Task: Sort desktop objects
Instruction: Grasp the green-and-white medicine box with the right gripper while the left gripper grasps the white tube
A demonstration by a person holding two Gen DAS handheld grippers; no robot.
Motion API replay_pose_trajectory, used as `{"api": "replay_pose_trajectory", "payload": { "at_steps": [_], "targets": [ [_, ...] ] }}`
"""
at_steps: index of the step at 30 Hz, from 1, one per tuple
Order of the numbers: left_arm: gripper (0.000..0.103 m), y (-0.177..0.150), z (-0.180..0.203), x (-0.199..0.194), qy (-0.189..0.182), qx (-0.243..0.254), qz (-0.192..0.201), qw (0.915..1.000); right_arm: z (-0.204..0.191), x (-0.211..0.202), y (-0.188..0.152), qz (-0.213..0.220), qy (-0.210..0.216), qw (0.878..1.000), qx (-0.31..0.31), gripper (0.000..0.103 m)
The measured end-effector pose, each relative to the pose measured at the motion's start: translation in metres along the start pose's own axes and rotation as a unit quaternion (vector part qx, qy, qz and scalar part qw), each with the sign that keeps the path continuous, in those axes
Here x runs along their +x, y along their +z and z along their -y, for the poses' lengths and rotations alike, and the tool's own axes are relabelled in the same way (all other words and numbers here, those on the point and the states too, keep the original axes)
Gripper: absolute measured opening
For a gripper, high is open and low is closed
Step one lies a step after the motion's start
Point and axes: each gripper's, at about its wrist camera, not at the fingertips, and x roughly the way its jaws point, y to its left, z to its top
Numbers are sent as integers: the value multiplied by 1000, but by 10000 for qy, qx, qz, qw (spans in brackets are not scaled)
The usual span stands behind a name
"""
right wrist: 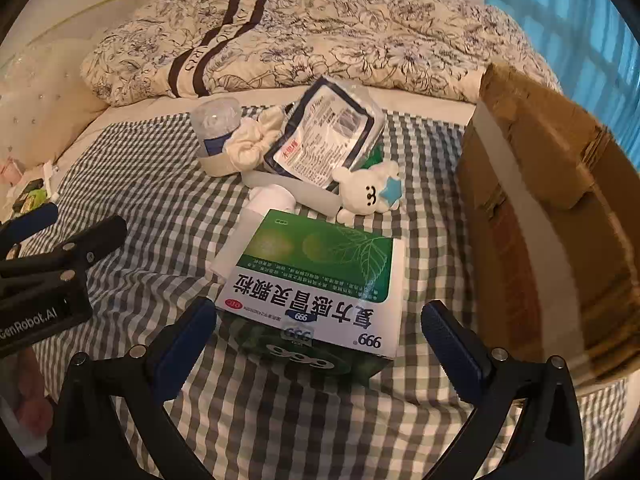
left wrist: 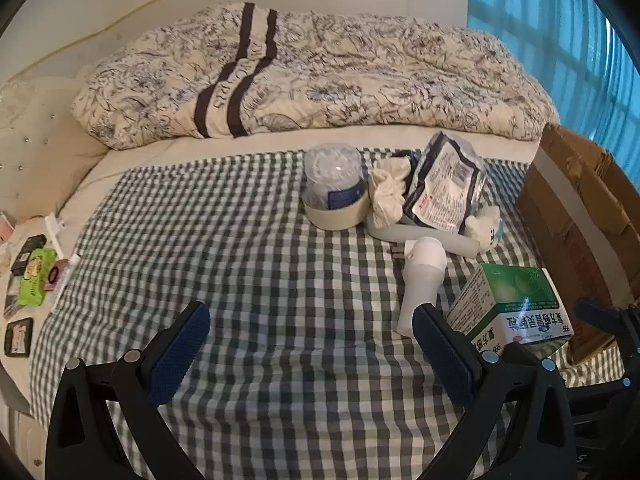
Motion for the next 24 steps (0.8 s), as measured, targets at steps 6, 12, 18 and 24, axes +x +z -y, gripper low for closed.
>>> {"api": "replay_pose_trajectory", "payload": {
  "at_steps": [6, 12, 18, 24],
  "targets": [
    [103, -1, 11, 22, -124, 118, -107, 9998, -6, 11, 4, -17, 129, 9999, -28, 103],
    [103, 1, 13, 37, -161, 112, -172, 9997, -14, 21, 4, -146, 202, 9997, 2, 103],
    [103, 2, 9, 43, -226, 24, -161, 9996, -8, 0, -4, 175, -183, 9997, 28, 103],
    [103, 4, 11, 53, -351, -41, -209, 9992, -2, 31, -9, -169, -114, 9993, 321, 103]
  ]
}}
